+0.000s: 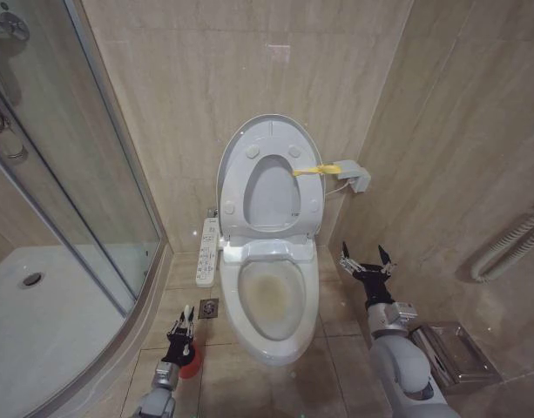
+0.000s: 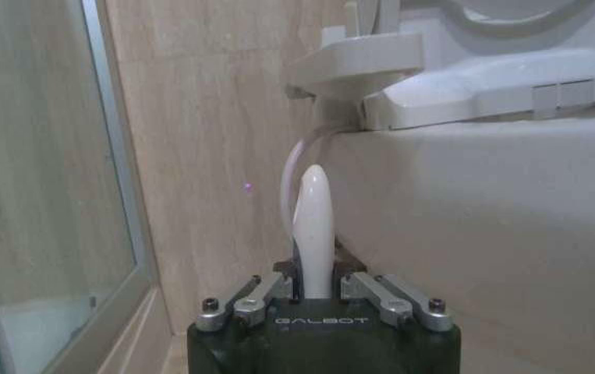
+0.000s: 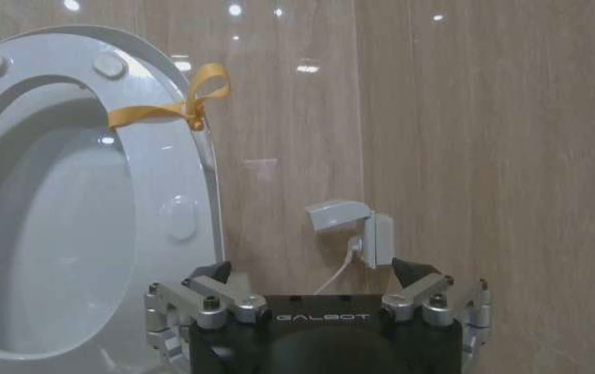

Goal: Open the toilet lid, clean the toilet bowl with a toilet brush, close the toilet lid, and flush.

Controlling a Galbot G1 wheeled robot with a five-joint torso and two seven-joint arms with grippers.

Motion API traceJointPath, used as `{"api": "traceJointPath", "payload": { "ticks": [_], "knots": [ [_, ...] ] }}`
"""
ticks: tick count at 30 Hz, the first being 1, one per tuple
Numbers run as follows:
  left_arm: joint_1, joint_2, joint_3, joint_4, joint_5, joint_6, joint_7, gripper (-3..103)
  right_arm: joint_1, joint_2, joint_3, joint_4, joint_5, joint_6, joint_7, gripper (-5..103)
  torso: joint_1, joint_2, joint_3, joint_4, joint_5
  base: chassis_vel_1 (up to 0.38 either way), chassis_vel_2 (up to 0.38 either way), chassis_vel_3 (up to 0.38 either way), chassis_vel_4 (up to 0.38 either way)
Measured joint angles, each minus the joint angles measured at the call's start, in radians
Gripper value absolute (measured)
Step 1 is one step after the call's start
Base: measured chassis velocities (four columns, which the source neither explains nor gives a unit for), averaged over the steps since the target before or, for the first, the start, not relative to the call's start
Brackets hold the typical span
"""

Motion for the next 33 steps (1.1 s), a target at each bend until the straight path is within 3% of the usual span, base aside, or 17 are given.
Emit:
{"api": "traceJointPath", "payload": {
  "ticks": [6,7,14,15,21,22,28,33],
  "knots": [
    [0.050,0.005,-0.005,-0.064,0.016,0.016,-0.012,23,0.000,0.000,0.000,0.000,0.000,0.000,0.000,100,0.000,0.000,0.000,0.0001,0.0000,0.000,0.000,0.000,0.000],
    [0.066,0.006,-0.008,-0.086,0.016,0.026,-0.017,49,0.000,0.000,0.000,0.000,0.000,0.000,0.000,100,0.000,0.000,0.000,0.0000,0.0001,0.000,0.000,0.000,0.000],
    [0.158,0.008,-0.053,-0.190,0.032,0.055,-0.029,49,0.000,0.000,0.000,0.000,0.000,0.000,0.000,100,0.000,0.000,0.000,0.0000,0.0001,0.000,0.000,0.000,0.000],
    [0.175,0.009,-0.064,-0.211,0.036,0.055,-0.030,77,0.000,0.000,0.000,0.000,0.000,0.000,0.000,100,0.000,0.000,0.000,0.0002,0.0001,0.000,0.000,0.000,0.000],
    [0.238,0.009,-0.111,-0.291,0.055,0.054,-0.035,77,0.000,0.000,0.000,0.000,0.000,0.000,0.000,100,0.000,0.000,0.000,0.0001,0.0001,0.000,0.000,0.000,0.000],
    [0.248,0.009,-0.119,-0.304,0.059,0.053,-0.037,99,0.000,0.000,0.000,0.000,0.000,0.000,0.000,100,0.000,0.000,0.000,0.0000,0.0001,0.000,0.000,0.000,0.000],
    [0.322,0.008,-0.174,-0.409,0.091,0.042,-0.052,99,0.000,0.000,0.000,0.000,0.000,0.000,0.000,100,0.000,0.000,0.000,0.0001,0.0000,0.000,0.000,0.000,0.000],
    [0.428,0.017,-0.241,-0.605,0.132,0.066,-0.080,100,0.000,0.000,0.000,0.000,0.000,0.000,0.000,100,0.000,0.000,0.000,0.0000,0.0000,0.000,0.000,0.000,0.000]
  ]
}}
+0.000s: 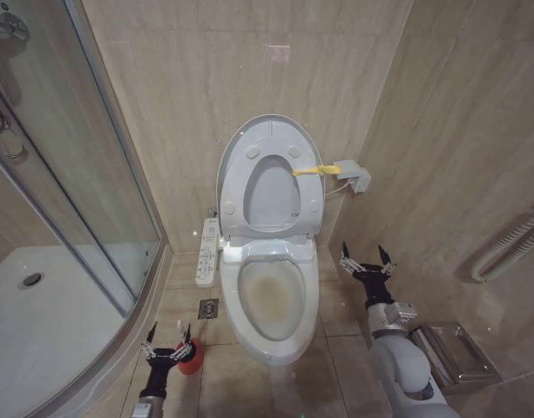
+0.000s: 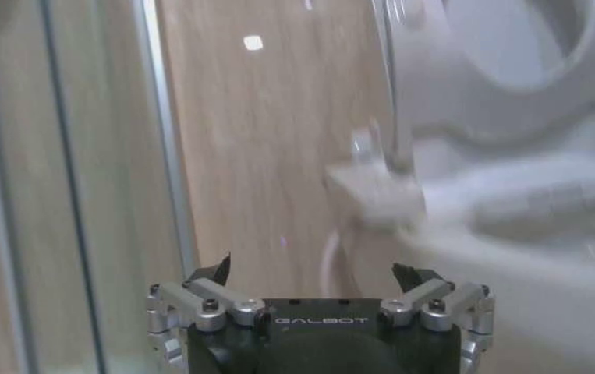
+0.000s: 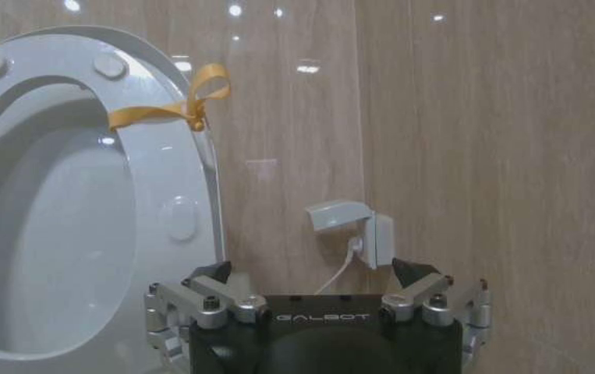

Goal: Open the toilet lid, clean the toilet bowl with a toilet brush, close the toilet lid, and flush.

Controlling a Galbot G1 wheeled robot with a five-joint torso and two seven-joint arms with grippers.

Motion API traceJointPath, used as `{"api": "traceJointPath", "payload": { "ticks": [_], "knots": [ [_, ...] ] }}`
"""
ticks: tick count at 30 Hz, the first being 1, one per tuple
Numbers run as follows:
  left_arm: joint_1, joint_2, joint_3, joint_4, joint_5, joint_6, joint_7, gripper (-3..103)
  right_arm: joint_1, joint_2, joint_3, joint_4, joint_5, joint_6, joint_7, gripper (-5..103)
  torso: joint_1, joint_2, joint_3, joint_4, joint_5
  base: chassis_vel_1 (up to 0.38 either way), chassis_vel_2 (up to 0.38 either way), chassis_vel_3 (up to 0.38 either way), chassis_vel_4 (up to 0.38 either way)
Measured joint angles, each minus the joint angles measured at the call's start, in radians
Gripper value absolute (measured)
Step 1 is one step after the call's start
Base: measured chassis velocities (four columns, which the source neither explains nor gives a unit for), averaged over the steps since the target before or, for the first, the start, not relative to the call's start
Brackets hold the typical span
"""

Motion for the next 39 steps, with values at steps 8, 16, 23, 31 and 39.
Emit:
{"api": "traceJointPath", "payload": {
  "ticks": [8,16,23,31,39],
  "knots": [
    [0.174,0.011,-0.106,-0.384,-0.026,0.127,0.000,100,0.000,0.000,0.000,0.000,0.000,0.000,0.000,100,0.000,0.000,0.000,0.0002,-0.0002,0.000,0.000,0.000,0.000],
    [0.323,0.005,-0.233,-0.761,-0.139,0.395,0.025,100,0.000,0.000,0.000,0.000,0.000,0.000,0.000,100,0.000,0.000,0.000,0.0002,0.0001,0.000,0.000,0.000,0.000],
    [0.306,0.003,-0.249,-0.812,-0.232,0.494,0.034,100,0.000,0.000,0.000,0.000,0.000,0.000,0.000,100,0.000,0.000,0.000,-0.0001,0.0001,0.000,0.000,0.000,0.000],
    [0.228,0.017,-0.233,-0.742,-0.214,0.495,0.031,100,0.000,0.000,0.000,0.000,0.000,0.000,0.000,100,0.000,0.000,0.000,0.0000,-0.0001,0.000,0.000,0.000,0.000],
    [0.158,0.042,-0.212,-0.681,-0.204,0.485,0.025,100,0.000,0.000,0.000,0.000,0.000,0.000,0.000,100,0.000,0.000,0.000,0.0000,-0.0001,0.000,0.000,0.000,0.000]
  ]
}}
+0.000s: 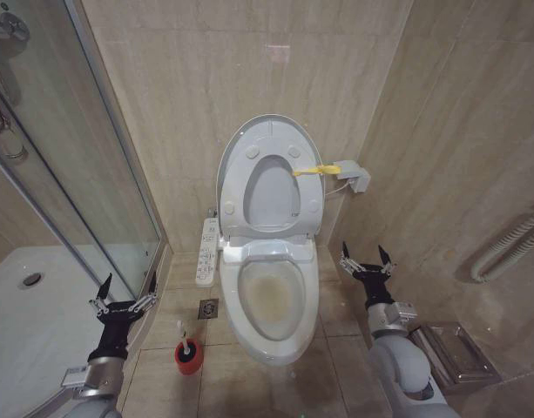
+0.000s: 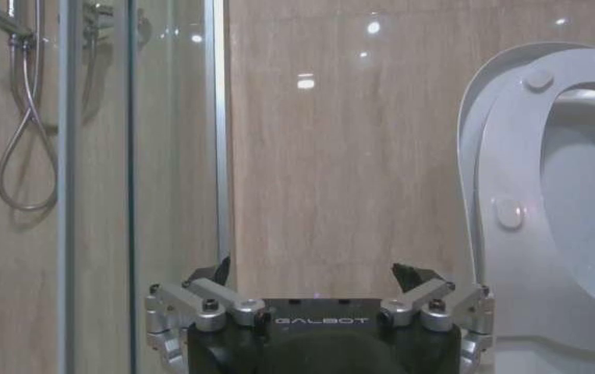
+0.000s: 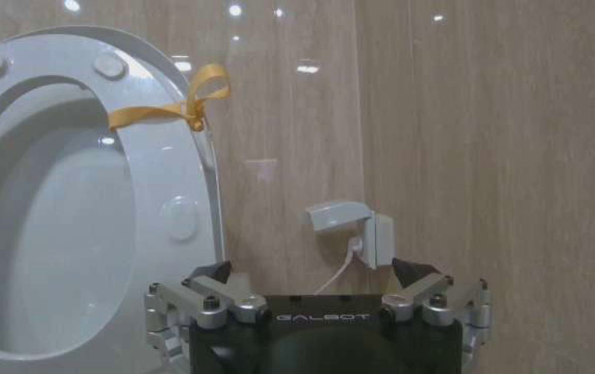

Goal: Open the toilet lid, clean the toilet bowl with a toilet brush, close the toilet lid, and flush.

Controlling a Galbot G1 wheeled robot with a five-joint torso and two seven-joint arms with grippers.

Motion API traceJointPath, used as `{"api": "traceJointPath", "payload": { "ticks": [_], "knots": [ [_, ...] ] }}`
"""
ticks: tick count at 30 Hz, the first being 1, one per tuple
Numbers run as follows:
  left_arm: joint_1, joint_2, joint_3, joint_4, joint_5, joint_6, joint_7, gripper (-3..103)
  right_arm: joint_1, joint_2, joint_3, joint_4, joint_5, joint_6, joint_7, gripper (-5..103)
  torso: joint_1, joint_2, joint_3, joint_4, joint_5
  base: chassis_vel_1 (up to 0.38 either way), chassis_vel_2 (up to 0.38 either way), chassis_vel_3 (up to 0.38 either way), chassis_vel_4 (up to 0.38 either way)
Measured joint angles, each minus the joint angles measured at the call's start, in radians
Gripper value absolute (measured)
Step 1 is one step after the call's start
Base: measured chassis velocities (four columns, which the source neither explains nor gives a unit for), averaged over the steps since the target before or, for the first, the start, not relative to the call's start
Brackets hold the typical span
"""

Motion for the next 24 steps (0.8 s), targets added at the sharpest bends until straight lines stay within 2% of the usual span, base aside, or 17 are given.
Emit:
{"api": "traceJointPath", "payload": {
  "ticks": [8,24],
  "knots": [
    [-0.050,0.013,0.025,0.040,0.013,-0.021,0.005,100,0.000,0.000,0.000,0.000,0.000,0.000,0.000,100,0.000,0.000,0.000,0.0000,0.0000,0.000,0.000,0.000,0.000],
    [-0.054,0.014,0.030,0.045,0.021,-0.022,0.003,100,0.000,0.000,0.000,0.000,0.000,0.000,0.000,100,0.000,0.000,0.000,0.0000,0.0001,0.000,0.000,0.000,0.000]
  ]
}}
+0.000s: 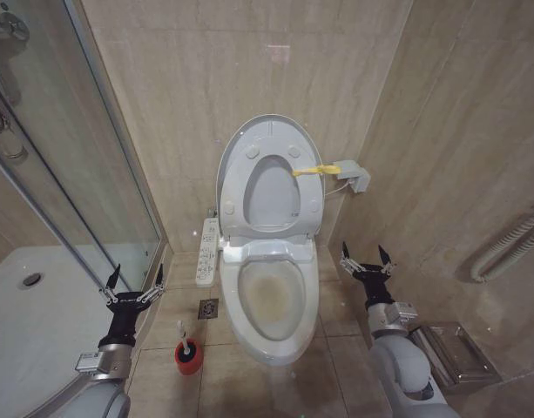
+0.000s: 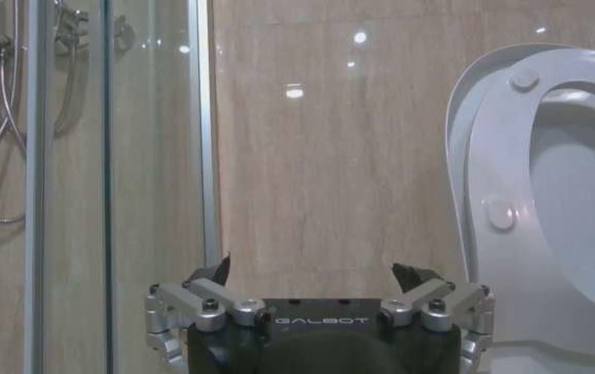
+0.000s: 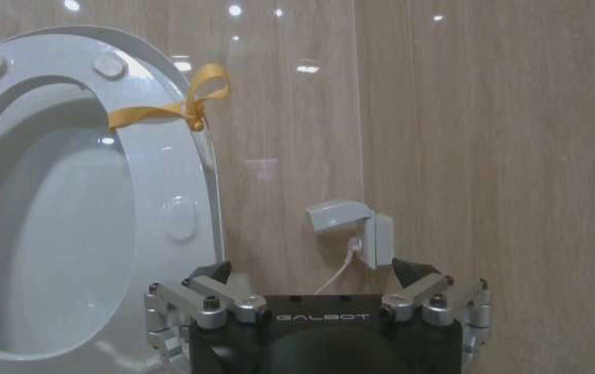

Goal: Open the toilet lid, clean the toilet bowl with a toilet brush, close the toilet lid, and flush.

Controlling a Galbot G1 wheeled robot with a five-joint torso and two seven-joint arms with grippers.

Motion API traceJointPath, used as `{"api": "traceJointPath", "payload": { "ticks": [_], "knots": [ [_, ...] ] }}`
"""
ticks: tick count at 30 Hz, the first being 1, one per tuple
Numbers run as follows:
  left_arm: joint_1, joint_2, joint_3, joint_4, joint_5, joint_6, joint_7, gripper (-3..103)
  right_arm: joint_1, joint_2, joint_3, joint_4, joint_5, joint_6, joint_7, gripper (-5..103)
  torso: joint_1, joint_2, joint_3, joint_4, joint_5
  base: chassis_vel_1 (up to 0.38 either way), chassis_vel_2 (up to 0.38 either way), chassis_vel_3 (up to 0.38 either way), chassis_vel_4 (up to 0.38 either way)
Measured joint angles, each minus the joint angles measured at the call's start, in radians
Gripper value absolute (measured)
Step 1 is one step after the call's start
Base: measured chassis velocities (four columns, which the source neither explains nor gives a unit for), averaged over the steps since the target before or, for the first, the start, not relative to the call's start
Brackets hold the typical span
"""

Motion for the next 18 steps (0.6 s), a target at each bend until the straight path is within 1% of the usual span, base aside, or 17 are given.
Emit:
{"api": "traceJointPath", "payload": {
  "ticks": [18],
  "knots": [
    [0.001,0.000,-0.001,0.000,0.000,0.000,0.000,100,0.000,0.000,0.000,0.000,0.000,0.000,0.000,100,0.000,0.000,0.000,0.0000,0.0000,0.000,0.000,0.000,0.000]
  ]
}}
